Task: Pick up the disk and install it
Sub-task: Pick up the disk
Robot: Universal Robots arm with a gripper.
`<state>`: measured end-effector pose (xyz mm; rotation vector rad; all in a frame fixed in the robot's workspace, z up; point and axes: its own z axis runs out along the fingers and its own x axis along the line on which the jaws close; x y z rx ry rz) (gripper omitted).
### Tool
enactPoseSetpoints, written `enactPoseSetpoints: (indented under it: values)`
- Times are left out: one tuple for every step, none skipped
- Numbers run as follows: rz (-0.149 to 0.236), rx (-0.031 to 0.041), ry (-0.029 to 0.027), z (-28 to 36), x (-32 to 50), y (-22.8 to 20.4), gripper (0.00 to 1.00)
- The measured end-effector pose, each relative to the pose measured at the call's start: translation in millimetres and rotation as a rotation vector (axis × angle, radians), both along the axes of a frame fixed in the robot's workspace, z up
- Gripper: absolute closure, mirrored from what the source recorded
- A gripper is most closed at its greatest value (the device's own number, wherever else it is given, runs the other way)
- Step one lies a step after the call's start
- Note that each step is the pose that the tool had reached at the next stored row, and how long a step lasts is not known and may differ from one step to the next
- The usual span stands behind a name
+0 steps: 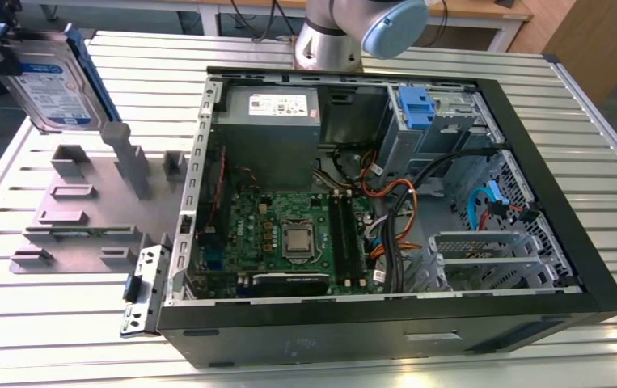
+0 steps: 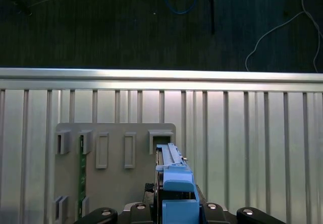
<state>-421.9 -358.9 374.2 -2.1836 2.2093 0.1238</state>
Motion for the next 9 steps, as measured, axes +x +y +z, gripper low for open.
enactPoseSetpoints:
  values:
    - [0.000, 0.0000, 0.0000, 0.4, 0.0, 0.0, 0.63]
    - [0.000, -0.0001, 0.0001, 0.8, 0.0, 0.0, 0.63]
    - [0.000, -0.0001, 0.0001, 1.3, 0.0, 0.0, 0.63]
    - [0.000, -0.0001, 0.0001, 1.7, 0.0, 0.0, 0.63]
    - [0.000, -0.0001, 0.0001, 2.1, 0.0, 0.0, 0.63]
    - [0.000, 0.0000, 0.0000, 2.6, 0.0, 0.0, 0.63]
    - [0.000, -0.0001, 0.0000, 3.0, 0.0, 0.0, 0.63]
    - [0.000, 0.0000, 0.0000, 3.4, 0.0, 0.0, 0.63]
    - [0.000, 0.0000, 0.0001, 3.9, 0.0, 0.0, 0.63]
